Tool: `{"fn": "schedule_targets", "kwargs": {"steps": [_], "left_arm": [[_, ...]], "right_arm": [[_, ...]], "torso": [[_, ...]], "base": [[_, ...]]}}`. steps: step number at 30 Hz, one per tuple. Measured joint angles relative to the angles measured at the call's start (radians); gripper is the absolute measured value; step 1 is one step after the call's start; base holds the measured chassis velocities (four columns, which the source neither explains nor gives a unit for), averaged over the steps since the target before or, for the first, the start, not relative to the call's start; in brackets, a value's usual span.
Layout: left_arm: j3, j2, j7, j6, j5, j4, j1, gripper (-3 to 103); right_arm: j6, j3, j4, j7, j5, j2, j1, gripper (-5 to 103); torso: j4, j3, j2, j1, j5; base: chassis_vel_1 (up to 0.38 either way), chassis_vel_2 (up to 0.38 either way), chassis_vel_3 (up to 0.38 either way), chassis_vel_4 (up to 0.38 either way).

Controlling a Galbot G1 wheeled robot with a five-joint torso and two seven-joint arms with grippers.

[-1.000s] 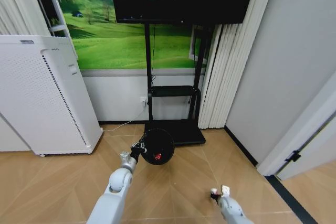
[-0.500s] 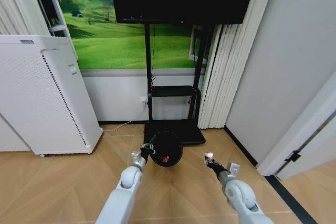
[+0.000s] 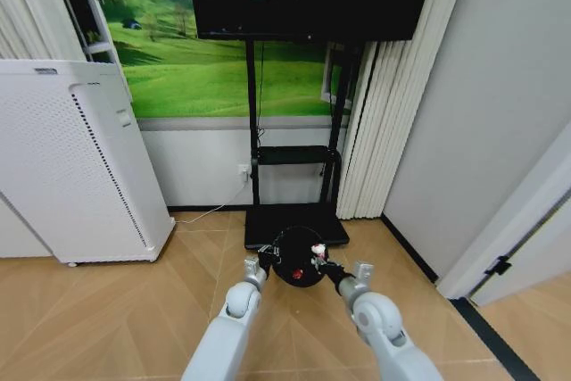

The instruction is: Pick up the trash bin and place the garbage on the floor into it.

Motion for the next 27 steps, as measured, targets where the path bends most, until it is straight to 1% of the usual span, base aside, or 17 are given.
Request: {"fn": "schedule_targets", "kwargs": {"steps": [4, 6, 7, 8, 10, 11, 13, 14, 16, 17, 19, 20, 21, 23, 24, 25, 27], "left_arm": [[-0.003, 0.0, 0.001, -0.001, 0.0, -0.001, 0.004, 7], [-0.004, 0.001, 0.001, -0.001, 0.001, -0.003, 0.005, 7], [-0.006, 0.001, 0.002, -0.001, 0.0, -0.006, 0.006, 7], [-0.006, 0.001, 0.002, -0.001, 0.0, -0.006, 0.006, 7], [-0.009, 0.001, 0.004, -0.001, 0.0, -0.008, 0.008, 7], [-0.009, 0.001, 0.004, -0.001, 0.0, -0.008, 0.008, 7], [-0.012, 0.002, 0.005, -0.001, 0.0, -0.009, 0.012, 7], [-0.012, 0.002, 0.005, -0.001, 0.0, -0.009, 0.012, 7], [-0.02, 0.004, 0.006, -0.003, 0.0, -0.013, 0.017, 7], [-0.02, 0.004, 0.006, -0.003, 0.0, -0.013, 0.017, 7], [-0.033, 0.014, 0.01, -0.005, 0.0, -0.019, 0.025, 7], [-0.042, 0.022, 0.012, -0.006, 0.0, -0.024, 0.03, 7], [-0.042, 0.022, 0.012, -0.006, 0.0, -0.024, 0.03, 7], [-0.068, 0.037, 0.018, -0.007, -0.001, -0.036, 0.042, 7], [-0.079, 0.043, 0.021, -0.007, -0.005, -0.04, 0.047, 7], [-0.079, 0.043, 0.021, -0.007, -0.005, -0.04, 0.047, 7], [-0.109, 0.066, 0.027, -0.008, -0.014, -0.055, 0.064, 7]], "right_arm": [[0.018, -0.032, -0.057, -0.007, -0.049, 0.019, -0.008, 50], [0.019, -0.032, -0.062, -0.007, -0.053, 0.023, -0.008, 50], [0.018, -0.032, -0.064, -0.007, -0.055, 0.024, -0.008, 56], [0.018, -0.032, -0.064, -0.007, -0.055, 0.024, -0.008, 56], [0.016, -0.023, -0.066, -0.005, -0.054, 0.024, -0.007, 67], [0.016, -0.023, -0.066, -0.005, -0.054, 0.024, -0.007, 67], [0.016, -0.002, -0.051, -0.001, -0.049, 0.022, -0.009, 78], [0.016, -0.002, -0.051, -0.001, -0.049, 0.022, -0.009, 78], [0.019, 0.02, -0.009, 0.024, -0.035, 0.019, -0.019, 89], [0.019, 0.02, -0.009, 0.024, -0.035, 0.019, -0.019, 89], [0.029, 0.049, 0.062, 0.057, -0.011, 0.013, -0.034, 97], [0.032, 0.066, 0.105, 0.074, -0.001, 0.008, -0.043, 99], [0.032, 0.066, 0.105, 0.074, -0.001, 0.008, -0.043, 99], [0.036, 0.101, 0.18, 0.117, 0.017, 0.001, -0.059, 100], [0.037, 0.114, 0.201, 0.134, 0.024, -0.001, -0.065, 100], [0.037, 0.114, 0.201, 0.134, 0.024, -0.001, -0.065, 100], [0.04, 0.152, 0.234, 0.169, 0.053, -0.003, -0.087, 100]], "torso": [[-0.0001, 0.0, 0.0, 0.0, 0.0], [-0.0001, 0.0, 0.0, 0.0, -0.0001], [-0.0001, 0.0, 0.0, 0.0, 0.0], [-0.0001, 0.0, 0.0, 0.0, 0.0], [-0.0001, 0.0, 0.0, 0.0, -0.0001], [-0.0001, 0.0, 0.0, 0.0, -0.0001], [-0.0001, 0.0, 0.0, 0.0, 0.0], [-0.0001, 0.0, 0.0, 0.0, 0.0], [-0.0002, 0.0, 0.0, 0.0, 0.0], [-0.0002, 0.0, 0.0, 0.0, 0.0], [-0.0002, 0.0, 0.0, 0.0, -0.0002], [-0.0001, 0.0, 0.0, 0.0, -0.0001], [-0.0001, 0.0, 0.0, 0.0, -0.0001], [-0.0001, 0.0, 0.0, 0.0, -0.0002], [-0.0001, 0.0, 0.0, 0.0, -0.0002], [-0.0001, 0.0, 0.0, 0.0, -0.0002], [-0.0001, 0.0, 0.0, 0.0, -0.0002]], "base": [[0.0, 0.0, 0.0, 0.0], [0.0, 0.0, 0.0, 0.0], [0.0, 0.0, 0.0, 0.0], [0.0, 0.0, 0.0, 0.0], [0.0, 0.0, 0.0, 0.0], [0.0, 0.0, 0.0, 0.0], [0.0, 0.0, 0.0, 0.0], [0.0, 0.0, 0.0, 0.0], [0.0, 0.0, 0.0, 0.0], [0.0, 0.0, 0.0, 0.0], [0.0, 0.0, 0.0, 0.0], [0.0, 0.0, 0.0, 0.0], [0.0, 0.0, 0.0, 0.0], [0.0, 0.0, 0.0, 0.0], [0.0, 0.0, 0.0, 0.0], [0.0, 0.0, 0.0, 0.0], [0.0, 0.0, 0.0, 0.0]]}}
